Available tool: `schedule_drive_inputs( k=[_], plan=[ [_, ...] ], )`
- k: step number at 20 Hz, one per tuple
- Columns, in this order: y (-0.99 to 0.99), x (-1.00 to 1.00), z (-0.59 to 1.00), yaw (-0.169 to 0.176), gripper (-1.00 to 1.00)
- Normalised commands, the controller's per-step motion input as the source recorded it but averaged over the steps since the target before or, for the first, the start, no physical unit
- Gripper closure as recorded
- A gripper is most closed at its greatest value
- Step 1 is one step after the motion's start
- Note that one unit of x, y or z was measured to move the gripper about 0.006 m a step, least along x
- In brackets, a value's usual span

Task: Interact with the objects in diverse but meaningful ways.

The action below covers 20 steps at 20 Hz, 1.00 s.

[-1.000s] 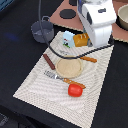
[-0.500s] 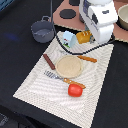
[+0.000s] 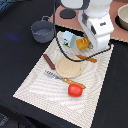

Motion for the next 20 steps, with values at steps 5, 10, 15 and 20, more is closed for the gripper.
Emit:
schedule_drive_inputs(
  k=[5,10,15,20],
  plan=[
    [0.25,0.14,0.13,0.019,1.0],
    [0.21,0.14,0.7,0.014,-1.0],
    [0.14,0.05,0.31,0.014,-1.0],
    [0.1,0.02,0.42,0.018,-1.0]
  ],
)
